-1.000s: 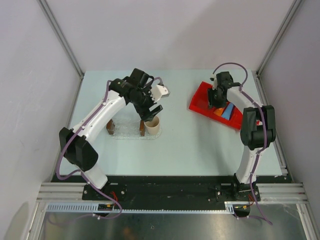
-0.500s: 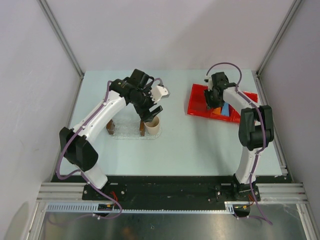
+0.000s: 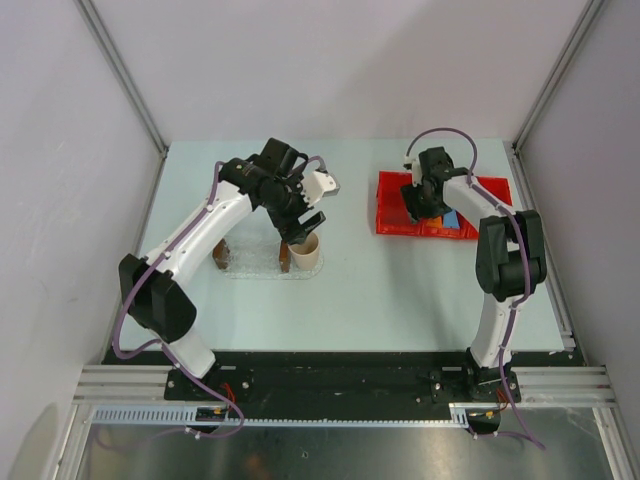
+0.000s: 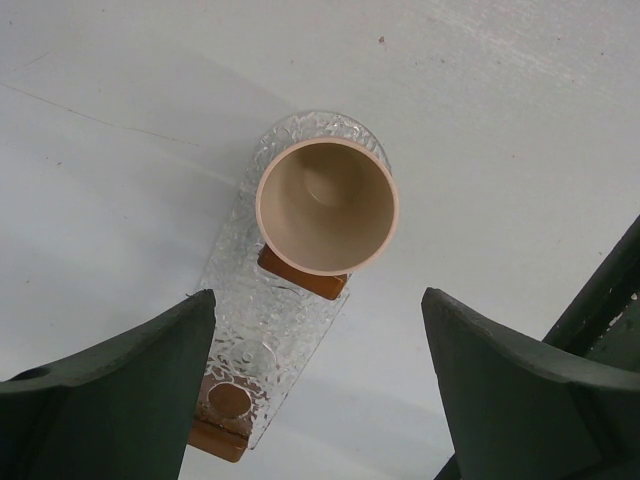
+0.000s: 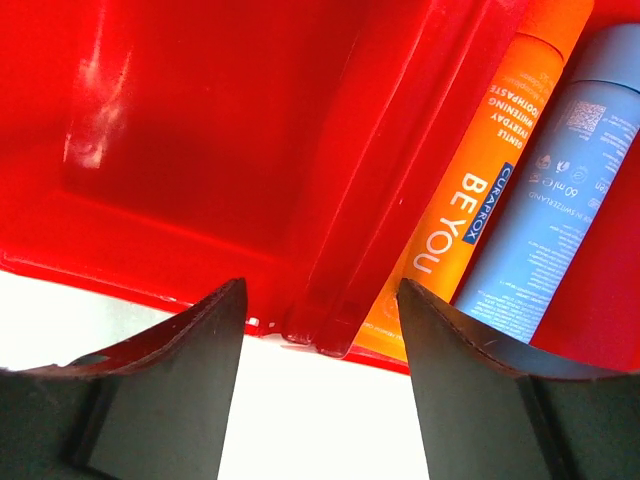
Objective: Prepare toiletry sets of a toothbrush and toothpaste on the tray
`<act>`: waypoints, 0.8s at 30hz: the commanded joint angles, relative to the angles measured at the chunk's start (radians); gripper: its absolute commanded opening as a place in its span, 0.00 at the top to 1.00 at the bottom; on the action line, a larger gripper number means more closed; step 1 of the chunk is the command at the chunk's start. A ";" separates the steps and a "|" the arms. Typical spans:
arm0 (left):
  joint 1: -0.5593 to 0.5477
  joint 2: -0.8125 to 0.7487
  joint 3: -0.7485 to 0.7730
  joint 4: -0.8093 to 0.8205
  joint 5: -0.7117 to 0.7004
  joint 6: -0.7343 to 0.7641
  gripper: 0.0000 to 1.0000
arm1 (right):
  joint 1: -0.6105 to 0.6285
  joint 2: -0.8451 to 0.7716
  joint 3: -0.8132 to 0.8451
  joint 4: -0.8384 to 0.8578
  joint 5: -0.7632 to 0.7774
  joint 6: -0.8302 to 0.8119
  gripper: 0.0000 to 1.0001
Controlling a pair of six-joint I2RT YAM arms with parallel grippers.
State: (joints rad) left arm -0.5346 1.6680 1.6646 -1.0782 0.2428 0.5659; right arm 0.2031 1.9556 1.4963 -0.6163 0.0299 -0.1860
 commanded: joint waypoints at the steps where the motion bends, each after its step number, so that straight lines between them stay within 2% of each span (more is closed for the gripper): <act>1: -0.004 -0.019 0.001 0.012 0.032 -0.004 0.11 | 0.002 -0.046 -0.002 -0.020 0.015 0.006 0.32; 14: -0.002 -0.027 -0.011 0.015 0.030 -0.003 0.11 | -0.039 -0.199 0.022 -0.062 -0.021 0.042 0.34; 24: -0.002 -0.027 -0.012 0.017 0.036 -0.006 0.11 | -0.100 -0.123 0.077 -0.031 0.002 0.045 0.40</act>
State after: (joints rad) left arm -0.5346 1.6680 1.6547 -1.0740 0.2432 0.5655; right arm 0.1211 1.7882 1.5169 -0.6678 0.0154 -0.1501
